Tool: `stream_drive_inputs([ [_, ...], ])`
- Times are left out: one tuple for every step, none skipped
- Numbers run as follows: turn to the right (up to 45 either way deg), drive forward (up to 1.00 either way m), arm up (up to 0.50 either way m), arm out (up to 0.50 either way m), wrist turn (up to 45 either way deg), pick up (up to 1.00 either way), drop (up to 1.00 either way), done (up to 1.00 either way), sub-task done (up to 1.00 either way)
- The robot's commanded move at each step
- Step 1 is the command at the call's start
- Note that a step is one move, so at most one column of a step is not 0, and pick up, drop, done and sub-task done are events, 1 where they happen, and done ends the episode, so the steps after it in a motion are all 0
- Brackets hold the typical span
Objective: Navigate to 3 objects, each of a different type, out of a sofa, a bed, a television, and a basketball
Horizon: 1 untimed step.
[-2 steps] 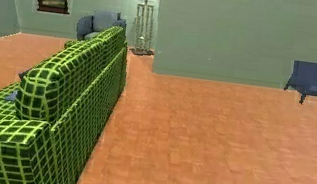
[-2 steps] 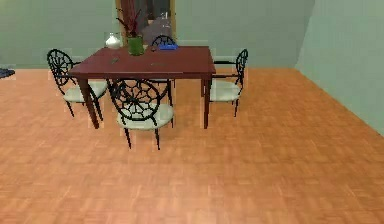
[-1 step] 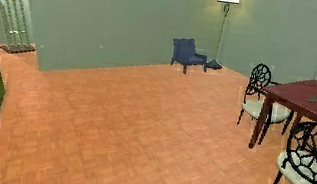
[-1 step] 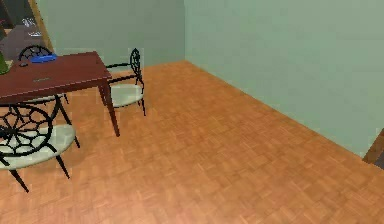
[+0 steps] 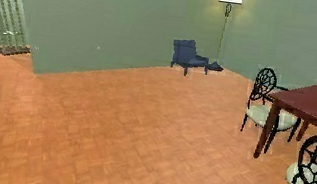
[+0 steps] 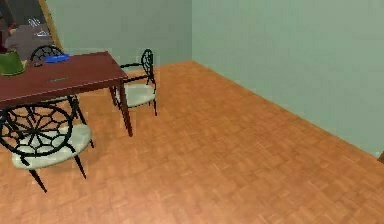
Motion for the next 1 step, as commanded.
stream_drive_inputs([
  [-45.0, 0.00, 0.00, 0.00, 0.0, 0.00, 0.00, 0.00, 0.00],
])
